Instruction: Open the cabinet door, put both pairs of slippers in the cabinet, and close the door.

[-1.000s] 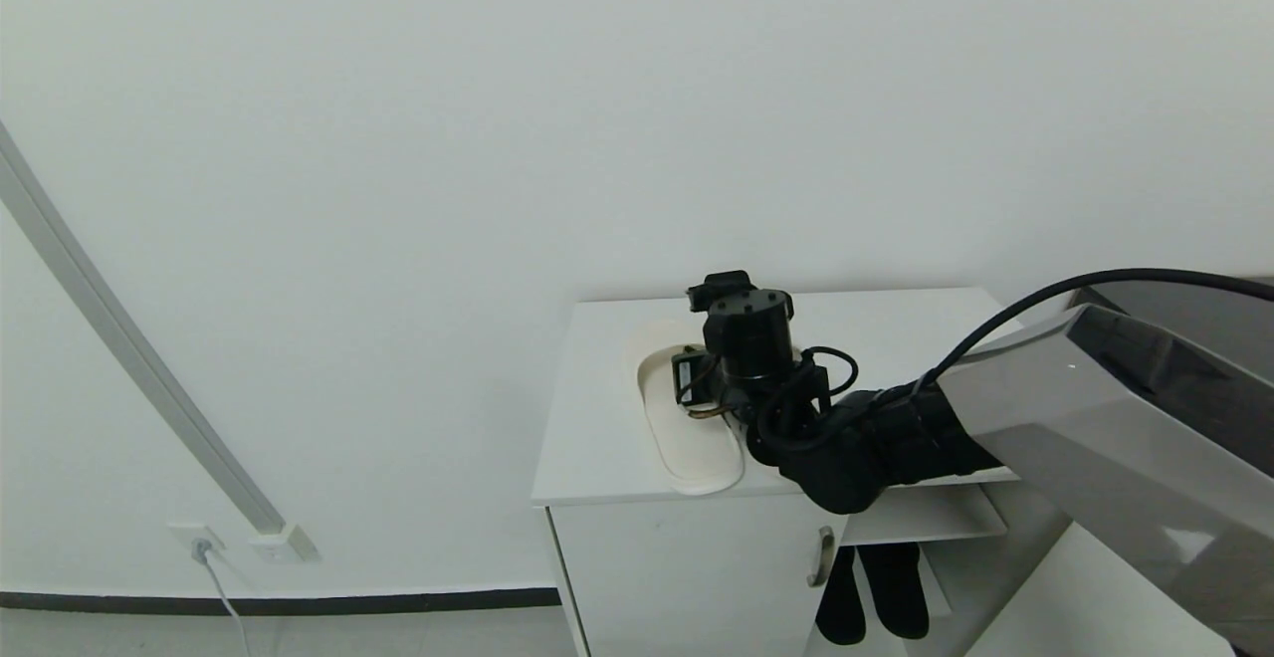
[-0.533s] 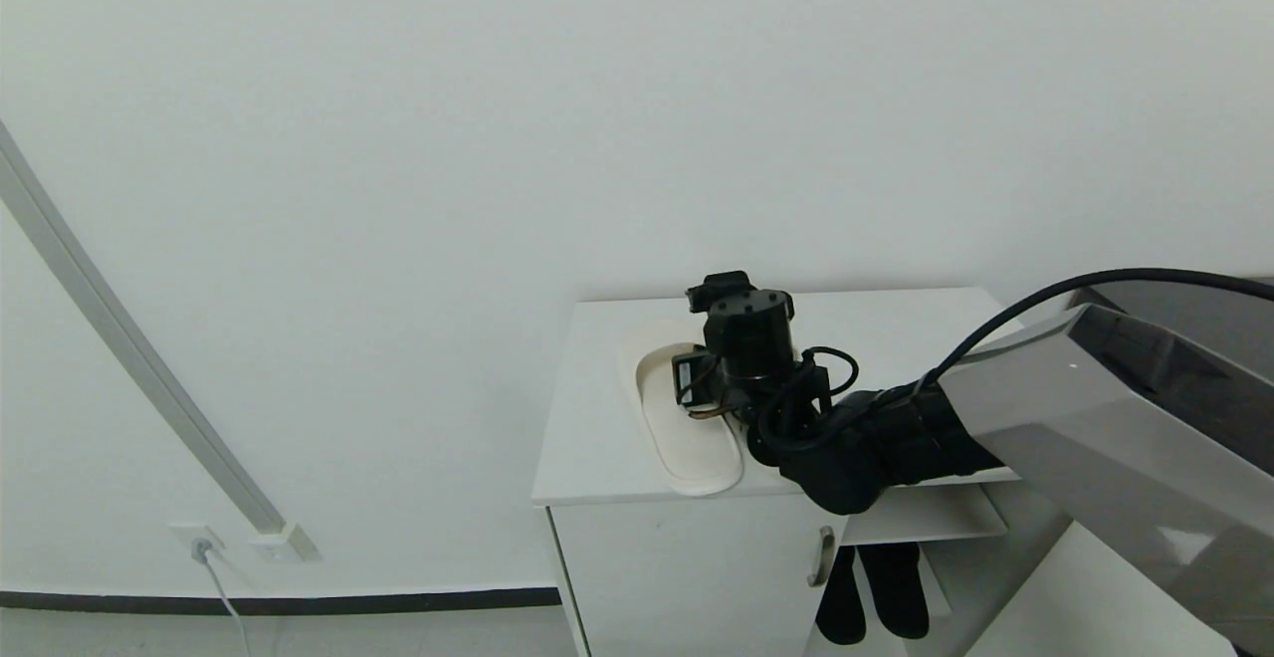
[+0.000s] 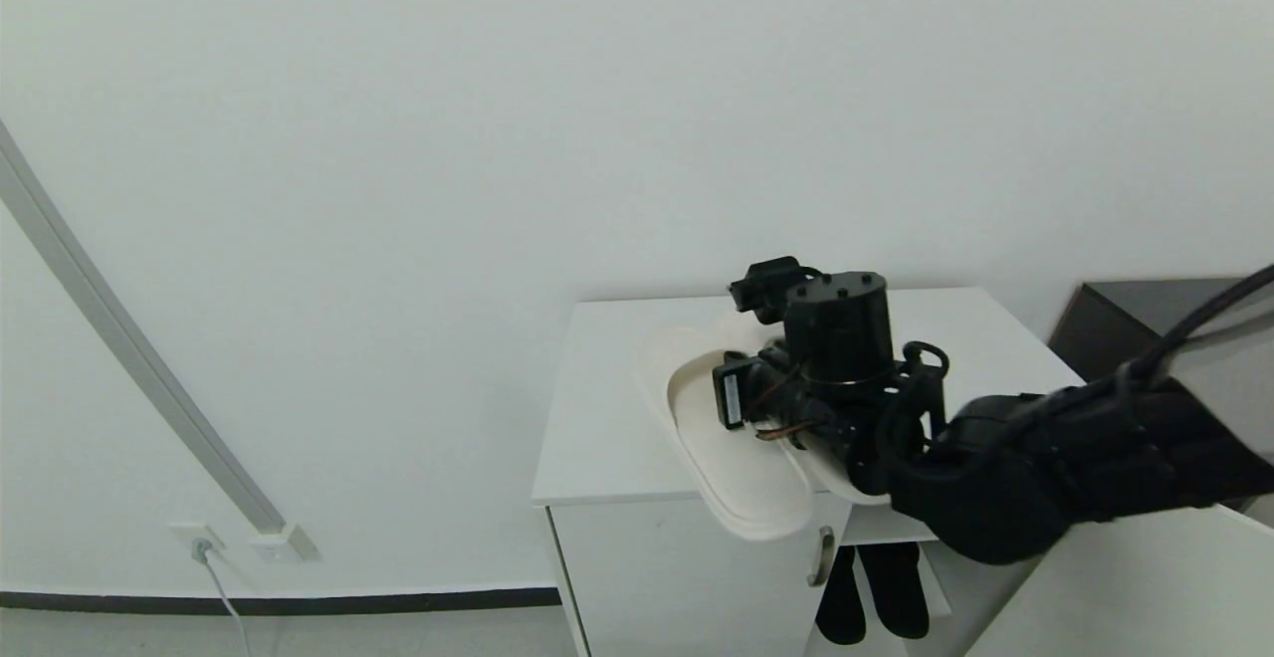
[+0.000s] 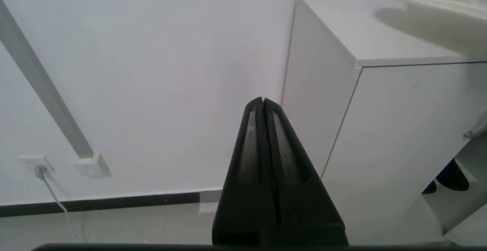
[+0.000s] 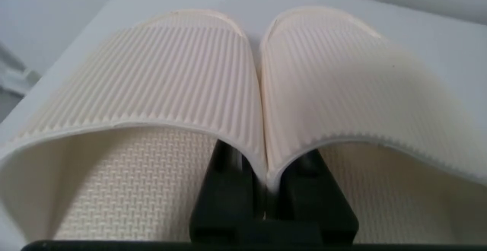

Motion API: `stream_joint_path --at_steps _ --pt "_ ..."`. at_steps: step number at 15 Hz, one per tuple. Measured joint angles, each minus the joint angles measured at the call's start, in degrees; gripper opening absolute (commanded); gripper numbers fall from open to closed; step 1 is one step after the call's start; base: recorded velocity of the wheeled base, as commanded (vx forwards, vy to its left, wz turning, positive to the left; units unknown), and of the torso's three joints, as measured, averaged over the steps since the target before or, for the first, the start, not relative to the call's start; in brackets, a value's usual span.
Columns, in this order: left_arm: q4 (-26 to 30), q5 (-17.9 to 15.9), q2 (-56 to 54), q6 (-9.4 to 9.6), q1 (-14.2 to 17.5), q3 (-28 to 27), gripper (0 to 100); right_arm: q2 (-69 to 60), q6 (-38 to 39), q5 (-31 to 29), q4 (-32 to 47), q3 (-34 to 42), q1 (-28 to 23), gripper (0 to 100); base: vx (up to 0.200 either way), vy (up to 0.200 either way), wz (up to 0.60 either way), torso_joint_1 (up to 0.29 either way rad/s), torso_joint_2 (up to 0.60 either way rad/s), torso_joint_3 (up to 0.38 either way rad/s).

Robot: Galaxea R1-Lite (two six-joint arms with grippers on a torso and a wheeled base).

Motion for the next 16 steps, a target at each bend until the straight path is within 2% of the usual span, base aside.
stream_joint_path --at_steps 4,7,12,16 --pt "0.00 -0.11 0.00 0.02 0.05 -0.05 0 -14.29 -0.11 5.25 0.06 16.21 3.61 0 0.000 0.000 0.00 0.000 0.00 0.000" --pt "0.00 -0.11 0.00 -0.02 0.02 -0.07 0 -21.50 -0.16 6.99 0.23 23.84 6.08 0 0.000 0.000 0.00 0.000 0.00 0.000" --pt "0.00 -0.13 0.00 -0.24 0.02 -0.07 0 -24.59 0.33 10.90 -0.18 26.95 6.55 0 0.000 0.000 0.00 0.000 0.00 0.000" --pt "0.01 -0.16 0.00 -0.29 0.02 -0.07 0 -24.95 0.09 10.90 -0.16 27.23 6.58 0 -0.200 0.000 0.00 0.007 0.00 -0.001"
